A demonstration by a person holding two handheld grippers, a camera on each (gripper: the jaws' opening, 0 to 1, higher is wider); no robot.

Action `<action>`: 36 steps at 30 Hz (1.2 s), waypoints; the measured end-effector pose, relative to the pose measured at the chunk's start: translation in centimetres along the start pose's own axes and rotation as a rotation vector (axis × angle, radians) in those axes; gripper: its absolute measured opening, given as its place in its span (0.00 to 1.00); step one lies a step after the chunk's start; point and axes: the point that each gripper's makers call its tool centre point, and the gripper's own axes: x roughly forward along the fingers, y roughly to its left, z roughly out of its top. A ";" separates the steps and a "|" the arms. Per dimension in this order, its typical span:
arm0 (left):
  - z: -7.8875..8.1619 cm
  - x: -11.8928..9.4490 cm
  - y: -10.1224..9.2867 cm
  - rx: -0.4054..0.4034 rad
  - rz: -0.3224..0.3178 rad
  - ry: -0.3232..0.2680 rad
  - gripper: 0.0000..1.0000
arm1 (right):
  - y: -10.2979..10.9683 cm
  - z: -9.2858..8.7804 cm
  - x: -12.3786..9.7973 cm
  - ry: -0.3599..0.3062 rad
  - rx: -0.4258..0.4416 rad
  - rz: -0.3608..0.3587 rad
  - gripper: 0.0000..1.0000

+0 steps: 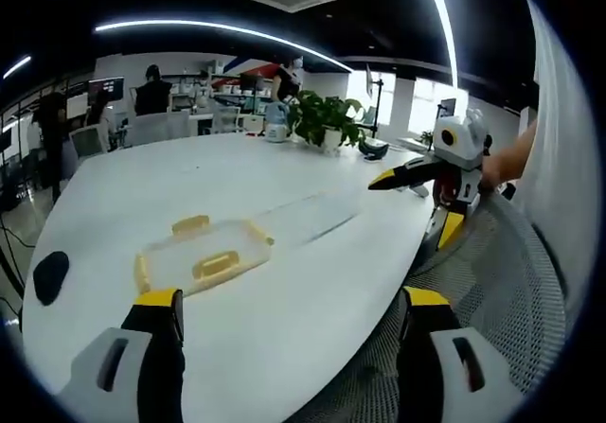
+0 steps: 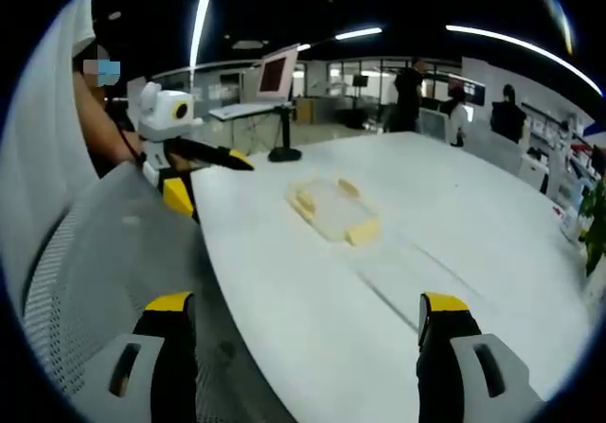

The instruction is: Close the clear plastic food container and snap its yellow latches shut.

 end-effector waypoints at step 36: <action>-0.2 0.0 -0.2 0.005 -0.002 0.015 0.95 | -0.1 0.0 -0.1 0.004 -0.038 -0.015 0.97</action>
